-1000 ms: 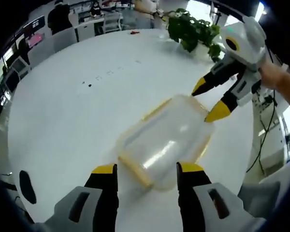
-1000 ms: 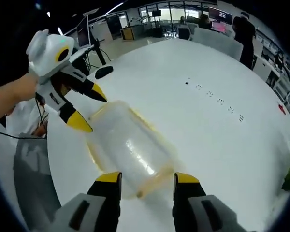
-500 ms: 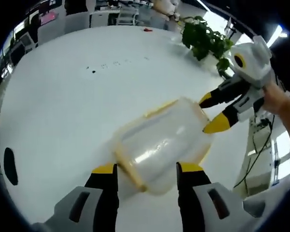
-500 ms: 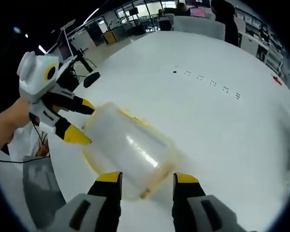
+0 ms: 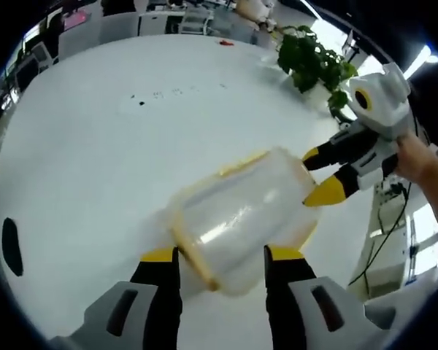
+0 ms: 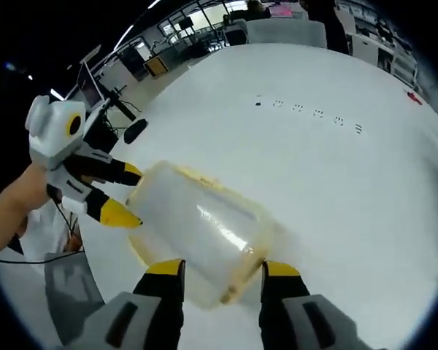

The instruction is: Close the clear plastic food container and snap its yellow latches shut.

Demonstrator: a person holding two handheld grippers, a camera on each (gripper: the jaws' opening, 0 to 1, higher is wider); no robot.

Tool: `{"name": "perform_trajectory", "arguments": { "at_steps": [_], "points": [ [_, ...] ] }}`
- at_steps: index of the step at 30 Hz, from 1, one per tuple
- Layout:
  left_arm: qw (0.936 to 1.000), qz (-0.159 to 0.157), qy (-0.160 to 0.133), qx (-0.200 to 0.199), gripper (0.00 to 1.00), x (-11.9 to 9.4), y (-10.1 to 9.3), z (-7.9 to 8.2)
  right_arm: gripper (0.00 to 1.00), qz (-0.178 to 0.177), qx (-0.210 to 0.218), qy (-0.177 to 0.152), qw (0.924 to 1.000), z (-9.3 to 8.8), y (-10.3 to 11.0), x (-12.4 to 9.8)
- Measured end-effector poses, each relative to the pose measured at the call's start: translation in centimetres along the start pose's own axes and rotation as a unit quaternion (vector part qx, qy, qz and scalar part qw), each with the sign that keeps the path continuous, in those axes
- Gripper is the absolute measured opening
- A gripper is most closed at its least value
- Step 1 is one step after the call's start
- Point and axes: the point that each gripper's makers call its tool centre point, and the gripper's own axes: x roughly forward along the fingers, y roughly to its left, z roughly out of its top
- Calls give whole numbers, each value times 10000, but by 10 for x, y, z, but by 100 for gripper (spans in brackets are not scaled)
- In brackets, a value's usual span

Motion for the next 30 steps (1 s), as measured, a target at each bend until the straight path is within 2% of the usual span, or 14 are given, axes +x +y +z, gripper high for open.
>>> {"name": "perform_trajectory", "arguments": {
  "at_steps": [2, 3, 4, 5, 8, 13, 14, 15, 30],
  "points": [
    [10000, -24, -5, -7, 41, 1, 0, 0, 37, 0, 35, 3, 10000, 0, 0, 0],
    [9996, -273, -14, -35, 39, 4, -7, 1, 36, -4, 139, 77, 9999, -4, 0, -1],
    [9993, -212, -53, -312, 39, 6, -3, 2, 35, 38, 88, -24, 10000, 0, 0, 0],
    [9996, -201, -3, -192, 39, 5, -3, 0, 34, 50, 133, -12, 9999, -1, -1, -1],
    [9996, -192, 7, -185, 39, 5, -2, -1, 30, 130, 312, -49, 9994, 0, -3, -2],
    [9997, -183, -4, -191, 38, 4, 1, 0, 27, 126, 356, -1, 9993, 1, -1, -1],
    [9994, -133, -40, -320, 38, 4, 4, 1, 27, 228, 1145, 262, 9928, -12, 13, -2],
    [9994, -166, -16, -298, 38, 3, 3, 1, 27, 183, 460, 68, 9988, -7, 5, -1],
    [9996, -180, -8, -239, 40, 0, 6, -1, 31, 164, 566, 69, 9982, -1, -1, 1]
  ]
}}
